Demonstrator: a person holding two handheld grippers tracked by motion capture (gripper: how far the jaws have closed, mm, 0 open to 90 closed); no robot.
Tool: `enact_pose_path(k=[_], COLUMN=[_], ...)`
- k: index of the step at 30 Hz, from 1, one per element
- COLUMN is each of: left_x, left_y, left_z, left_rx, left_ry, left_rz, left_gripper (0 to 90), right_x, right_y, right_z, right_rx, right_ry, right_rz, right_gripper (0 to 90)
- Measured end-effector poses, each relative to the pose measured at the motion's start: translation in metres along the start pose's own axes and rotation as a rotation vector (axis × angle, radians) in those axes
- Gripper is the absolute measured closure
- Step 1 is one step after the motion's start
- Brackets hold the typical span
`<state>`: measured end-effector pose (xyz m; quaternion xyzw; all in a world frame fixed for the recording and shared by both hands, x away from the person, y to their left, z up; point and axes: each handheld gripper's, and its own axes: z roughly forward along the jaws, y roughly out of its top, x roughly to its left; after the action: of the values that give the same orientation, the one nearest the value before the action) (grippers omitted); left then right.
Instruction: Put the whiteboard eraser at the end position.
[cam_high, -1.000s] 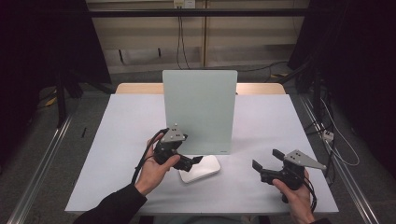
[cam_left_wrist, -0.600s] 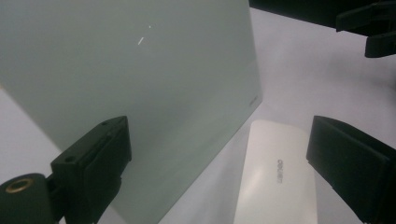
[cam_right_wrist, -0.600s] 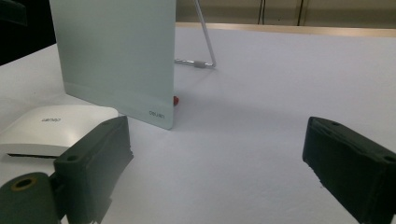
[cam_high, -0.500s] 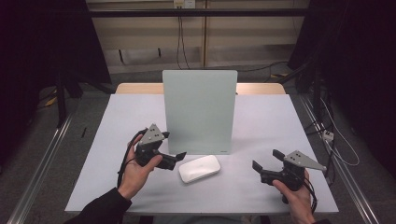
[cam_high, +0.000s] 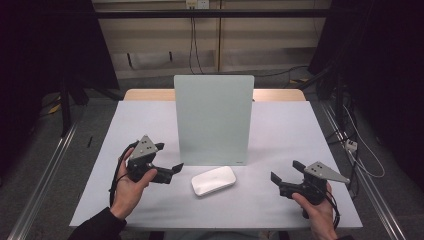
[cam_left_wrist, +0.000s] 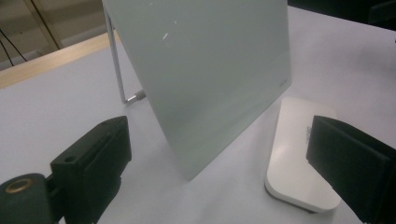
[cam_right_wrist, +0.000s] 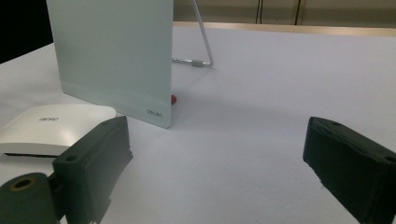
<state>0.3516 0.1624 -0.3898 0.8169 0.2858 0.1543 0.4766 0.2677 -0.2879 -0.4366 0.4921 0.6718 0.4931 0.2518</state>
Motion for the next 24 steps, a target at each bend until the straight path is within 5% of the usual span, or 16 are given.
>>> enact_pose_path(k=[15,17,24], left_x=[-0.003,-0.002,-0.003], left_y=[-0.029,-0.033,-0.042], left_z=[-0.019,-0.02,-0.025], left_rx=[-0.04,-0.047,-0.06], left_ry=[0.079,0.049,0.061], left_rz=[-0.02,-0.054,-0.083], left_gripper=[5.4,5.4,5.4], right_x=[0.0,-0.001,0.0], right_y=[-0.001,-0.001,-0.001], right_z=[-0.001,-0.002,-0.002], right_rx=[0.001,-0.001,-0.001], right_ry=[-0.005,-0.006,-0.006], right_rz=[0.001,0.001,0.002], right_gripper=[7.6,7.6,7.6])
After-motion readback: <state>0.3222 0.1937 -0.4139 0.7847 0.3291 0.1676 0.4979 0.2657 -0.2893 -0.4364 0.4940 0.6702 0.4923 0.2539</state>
